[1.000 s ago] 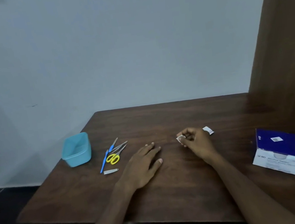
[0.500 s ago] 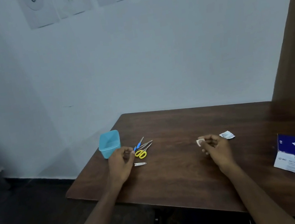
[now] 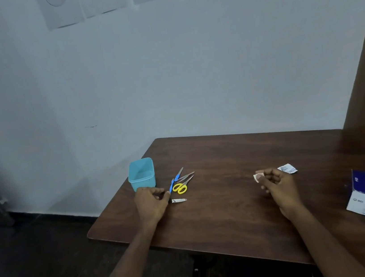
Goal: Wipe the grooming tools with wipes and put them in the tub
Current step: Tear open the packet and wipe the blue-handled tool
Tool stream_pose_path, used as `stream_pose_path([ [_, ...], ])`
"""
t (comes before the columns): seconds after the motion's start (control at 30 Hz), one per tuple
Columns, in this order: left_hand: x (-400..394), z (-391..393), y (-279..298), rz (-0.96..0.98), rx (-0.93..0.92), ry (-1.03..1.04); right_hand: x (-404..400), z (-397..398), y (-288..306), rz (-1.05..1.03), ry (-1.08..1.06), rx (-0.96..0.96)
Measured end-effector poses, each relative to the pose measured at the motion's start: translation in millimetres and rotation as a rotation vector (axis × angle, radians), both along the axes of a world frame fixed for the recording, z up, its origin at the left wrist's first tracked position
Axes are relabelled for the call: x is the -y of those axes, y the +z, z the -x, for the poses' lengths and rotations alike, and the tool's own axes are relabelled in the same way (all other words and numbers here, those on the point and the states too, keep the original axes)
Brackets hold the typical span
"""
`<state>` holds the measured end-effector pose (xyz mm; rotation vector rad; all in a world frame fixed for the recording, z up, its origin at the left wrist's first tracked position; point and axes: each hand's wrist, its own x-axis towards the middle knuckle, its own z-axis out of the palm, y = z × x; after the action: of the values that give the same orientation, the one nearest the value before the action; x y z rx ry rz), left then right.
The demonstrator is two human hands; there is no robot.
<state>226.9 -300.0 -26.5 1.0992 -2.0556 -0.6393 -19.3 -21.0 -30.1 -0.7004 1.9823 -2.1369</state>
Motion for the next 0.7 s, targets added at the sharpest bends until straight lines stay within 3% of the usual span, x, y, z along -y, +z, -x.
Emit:
stream_pose_path([
  [0.4, -1.1, 6.9, -2.6, -0.003, 0.062, 0.009, -2.1, -6.9, 3.9, -0.035, 0.018, -0.027],
  [0.6, 3.3, 14.9, 0.6, 0.164, 0.202, -0.113, 0.1, -4.4, 3.4, -0.043, 0.034, -0.030],
  [0.7, 2.0, 28.2, 5.6, 0.163, 0.133, -0.225, -0.2, -5.3, 2.4, -0.036, 0.037, -0.026],
])
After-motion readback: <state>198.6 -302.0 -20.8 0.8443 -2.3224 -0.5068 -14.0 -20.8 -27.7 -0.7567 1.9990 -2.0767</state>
